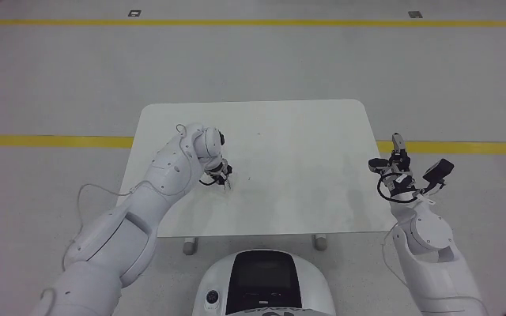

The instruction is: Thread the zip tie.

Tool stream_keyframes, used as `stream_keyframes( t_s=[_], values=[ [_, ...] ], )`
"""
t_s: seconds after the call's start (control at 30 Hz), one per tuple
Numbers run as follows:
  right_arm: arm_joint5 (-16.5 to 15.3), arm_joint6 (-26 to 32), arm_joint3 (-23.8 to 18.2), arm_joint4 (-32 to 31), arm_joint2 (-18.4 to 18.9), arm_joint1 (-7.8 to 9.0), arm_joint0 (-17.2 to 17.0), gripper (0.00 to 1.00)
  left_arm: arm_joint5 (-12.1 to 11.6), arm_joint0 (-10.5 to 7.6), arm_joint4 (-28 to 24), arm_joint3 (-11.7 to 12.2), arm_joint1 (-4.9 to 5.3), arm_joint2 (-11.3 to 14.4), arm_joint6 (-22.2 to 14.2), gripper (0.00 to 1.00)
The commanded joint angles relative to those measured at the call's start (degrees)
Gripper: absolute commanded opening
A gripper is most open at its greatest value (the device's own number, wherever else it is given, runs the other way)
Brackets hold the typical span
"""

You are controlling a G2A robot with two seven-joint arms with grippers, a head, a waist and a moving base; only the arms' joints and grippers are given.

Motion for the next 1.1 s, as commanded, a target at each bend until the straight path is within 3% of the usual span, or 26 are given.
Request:
stream_keyframes(
  t_s=[0.0, 0.17, 0.37, 0.63, 0.83, 1.07],
  values=[
    [0.0, 0.0, 0.0, 0.0, 0.0, 0.0, 0.0, 1.0, 0.0, 1.06, 1.48, -1.82, 0.48, -1.31, 0.0, 0.0],
    [0.0, 0.0, 0.0, 0.0, 0.0, 0.0, 0.0, 1.0, 0.0, 3.65, 3.77, -5.62, 1.29, -4.47, 0.87, 0.0],
    [0.0, 0.0, 0.0, 0.0, 0.0, 0.0, 0.0, 1.0, 0.0, 5.55, 6.24, -7.43, 1.34, -6.69, 0.81, 0.0],
    [0.0, 0.0, 0.0, 0.0, 0.0, 0.0, 0.0, 1.0, 0.0, 6.33, 8.83, -7.68, 0.68, -8.4, -0.32, 0.0],
    [0.0, 0.0, 0.0, 0.0, 0.0, 0.0, 0.0, 1.0, 0.0, 6.32, 9.89, -6.55, -0.11, -9.41, -0.46, 0.0],
    [0.0, 0.0, 0.0, 0.0, 0.0, 0.0, 0.0, 1.0, 0.0, 5.95, 10.57, -5.01, -1.06, -9.99, -0.49, 0.09]
  ],
)
